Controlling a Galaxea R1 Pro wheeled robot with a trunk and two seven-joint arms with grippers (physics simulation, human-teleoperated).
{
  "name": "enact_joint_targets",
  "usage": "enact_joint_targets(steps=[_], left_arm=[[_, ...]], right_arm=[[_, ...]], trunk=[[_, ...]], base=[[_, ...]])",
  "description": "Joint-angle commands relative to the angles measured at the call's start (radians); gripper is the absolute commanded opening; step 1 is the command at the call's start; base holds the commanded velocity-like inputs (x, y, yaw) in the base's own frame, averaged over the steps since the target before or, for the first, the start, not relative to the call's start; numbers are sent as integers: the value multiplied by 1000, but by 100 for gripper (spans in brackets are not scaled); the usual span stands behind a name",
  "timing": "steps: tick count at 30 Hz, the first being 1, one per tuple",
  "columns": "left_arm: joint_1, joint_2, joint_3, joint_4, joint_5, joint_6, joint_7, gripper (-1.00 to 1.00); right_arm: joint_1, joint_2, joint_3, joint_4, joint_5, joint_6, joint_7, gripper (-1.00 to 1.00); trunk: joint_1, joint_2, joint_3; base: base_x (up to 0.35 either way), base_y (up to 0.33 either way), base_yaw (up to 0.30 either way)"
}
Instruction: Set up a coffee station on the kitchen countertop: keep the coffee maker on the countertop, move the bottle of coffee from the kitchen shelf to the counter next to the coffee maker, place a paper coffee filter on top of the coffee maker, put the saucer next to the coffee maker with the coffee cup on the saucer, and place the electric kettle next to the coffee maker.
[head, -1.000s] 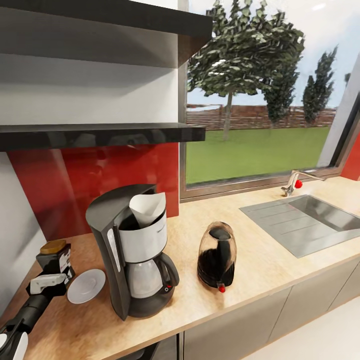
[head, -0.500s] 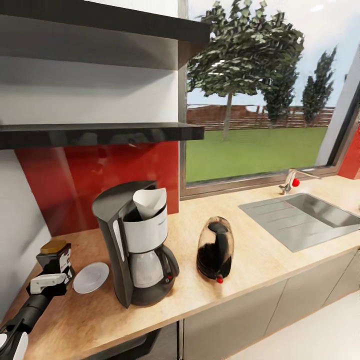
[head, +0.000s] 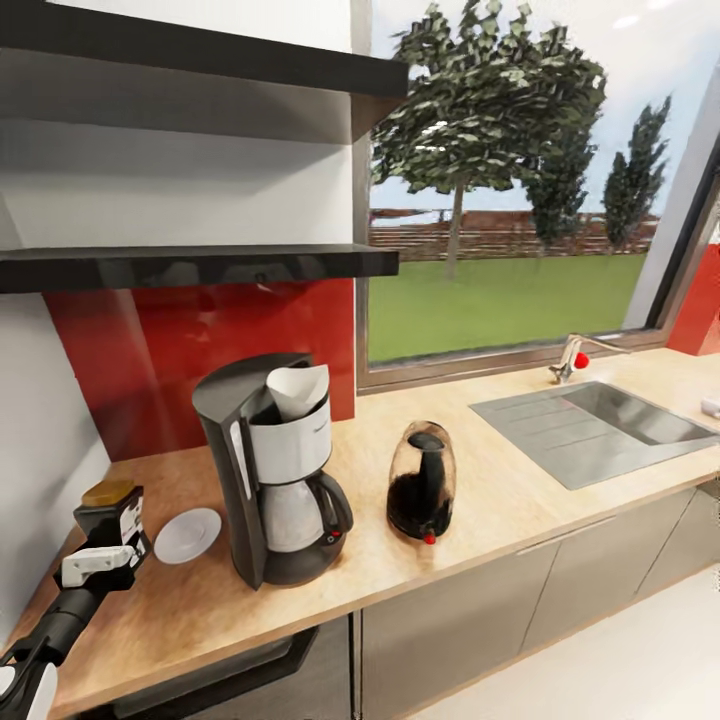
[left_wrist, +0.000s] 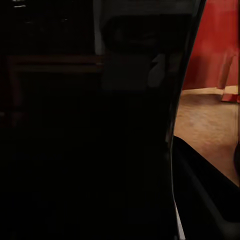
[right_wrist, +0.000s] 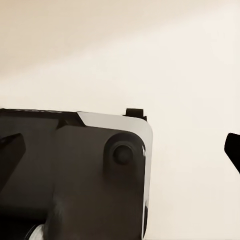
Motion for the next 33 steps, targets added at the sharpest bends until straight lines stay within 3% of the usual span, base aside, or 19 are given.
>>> enact_joint_targets(steps=[1,21,33], left_arm=[[-1,0,2,1,3,-2,-7,-100],[1,-4,-1,14,-4,0,-7,-100],[3,-19,-1,20,-47,0,-7,-100]], right_arm=[[-1,0,8,1,-10,-3,3,100],[-1,2,7,1,-12,-4,3,100],[-1,1,7,1,-12,-4,4,100]], trunk=[[0,-1,-1],[0,-1,-1],[0,-1,7]], base=[[-59,-28,0],[-6,-3,0],[-2,0,-134]])
